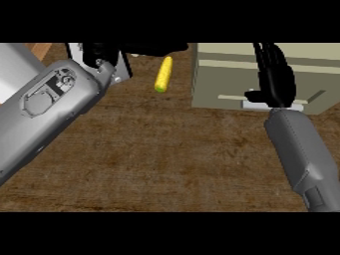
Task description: Pick up the can, place it into the drawer and close the drawer
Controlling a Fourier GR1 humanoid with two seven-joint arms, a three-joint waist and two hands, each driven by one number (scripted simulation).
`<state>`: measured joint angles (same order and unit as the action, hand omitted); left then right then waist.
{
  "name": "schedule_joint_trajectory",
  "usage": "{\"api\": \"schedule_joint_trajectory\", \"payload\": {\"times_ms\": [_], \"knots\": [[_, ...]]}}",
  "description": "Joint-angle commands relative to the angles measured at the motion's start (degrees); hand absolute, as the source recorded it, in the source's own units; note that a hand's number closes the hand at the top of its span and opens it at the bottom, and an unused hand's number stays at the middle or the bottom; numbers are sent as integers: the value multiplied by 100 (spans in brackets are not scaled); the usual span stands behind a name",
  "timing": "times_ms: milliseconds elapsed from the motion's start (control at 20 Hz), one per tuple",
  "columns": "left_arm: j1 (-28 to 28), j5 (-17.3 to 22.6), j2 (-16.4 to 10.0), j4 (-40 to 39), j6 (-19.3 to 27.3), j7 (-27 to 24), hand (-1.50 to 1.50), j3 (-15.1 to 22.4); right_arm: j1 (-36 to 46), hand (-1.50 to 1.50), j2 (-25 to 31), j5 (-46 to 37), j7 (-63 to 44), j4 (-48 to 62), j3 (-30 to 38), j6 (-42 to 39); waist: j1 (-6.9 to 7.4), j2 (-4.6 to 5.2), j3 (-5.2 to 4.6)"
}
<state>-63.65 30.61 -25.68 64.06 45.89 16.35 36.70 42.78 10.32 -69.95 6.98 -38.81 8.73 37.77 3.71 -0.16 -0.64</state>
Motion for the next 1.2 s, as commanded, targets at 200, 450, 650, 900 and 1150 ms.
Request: {"api": "schedule_joint_trajectory", "payload": {"times_ms": [200, 450, 650, 900, 1150], "knots": [[746, -168, -255, 756, -25, -44, -150, 7, 1263, -150, 19, -85, -204, 1536, 330, 400, 156, 152, 75], [1020, -228, -295, 944, -26, -170, -150, -125, 1717, -150, 54, -125, -293, 1977, 376, 464, 150, 170, 73], [1275, -211, -483, 1211, -214, -146, -150, -176, 1842, -150, 130, 51, -50, 2230, 544, 553, 180, 176, 77], [1514, -263, -516, 1381, -272, -243, -150, -227, 2314, -150, 163, -3, -361, 2429, 616, 484, 224, 192, 76], [1631, -316, -728, 1639, -334, -179, -150, -269, 2277, -150, 188, 561, 431, 2394, 1030, 292, 254, 171, 90]]}}
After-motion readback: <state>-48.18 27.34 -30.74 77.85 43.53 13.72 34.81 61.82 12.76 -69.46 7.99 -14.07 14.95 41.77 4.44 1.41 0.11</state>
